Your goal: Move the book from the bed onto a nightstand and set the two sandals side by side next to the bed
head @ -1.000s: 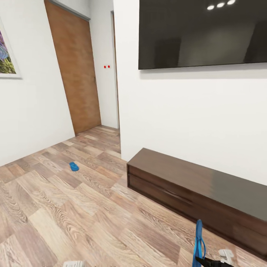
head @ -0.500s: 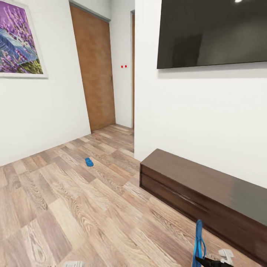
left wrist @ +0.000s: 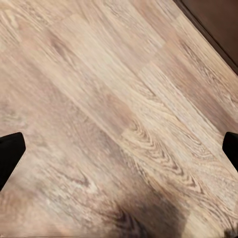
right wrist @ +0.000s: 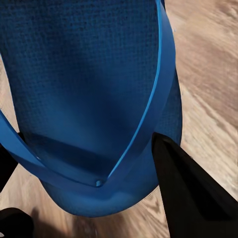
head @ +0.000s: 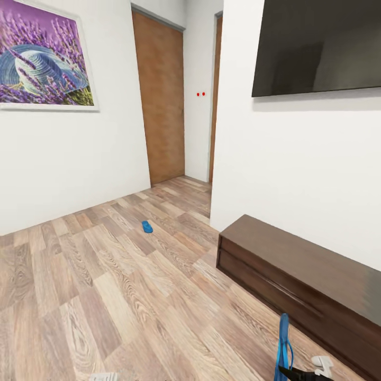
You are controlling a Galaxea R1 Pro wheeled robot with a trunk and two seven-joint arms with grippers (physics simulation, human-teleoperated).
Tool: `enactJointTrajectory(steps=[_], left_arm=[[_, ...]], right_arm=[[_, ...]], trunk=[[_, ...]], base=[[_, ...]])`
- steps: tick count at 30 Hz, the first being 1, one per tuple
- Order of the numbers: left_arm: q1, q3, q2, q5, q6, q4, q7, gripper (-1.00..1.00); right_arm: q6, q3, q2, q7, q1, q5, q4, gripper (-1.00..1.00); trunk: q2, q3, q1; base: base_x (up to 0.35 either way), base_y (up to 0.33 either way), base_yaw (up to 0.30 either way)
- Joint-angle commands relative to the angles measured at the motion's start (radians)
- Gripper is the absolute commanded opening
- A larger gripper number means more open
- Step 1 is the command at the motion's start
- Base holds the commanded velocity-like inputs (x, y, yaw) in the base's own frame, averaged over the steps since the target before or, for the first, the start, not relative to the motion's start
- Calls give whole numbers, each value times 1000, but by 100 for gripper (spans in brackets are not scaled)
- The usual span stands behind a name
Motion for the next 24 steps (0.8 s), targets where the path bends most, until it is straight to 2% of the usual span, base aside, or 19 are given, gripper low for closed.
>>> enactJointTrajectory(steps=[1, 24], left_arm=[[0, 1, 0, 10, 10, -1, -3, 100], [0, 1, 0, 10, 10, -1, -3, 100]], right_arm=[[5, -8, 0, 5, -1, 5, 0, -100], [5, -8, 0, 5, 0, 5, 0, -100]], trunk=[[0, -1, 0], [0, -5, 0]], base=[[0, 0, 265], [8, 0, 265]])
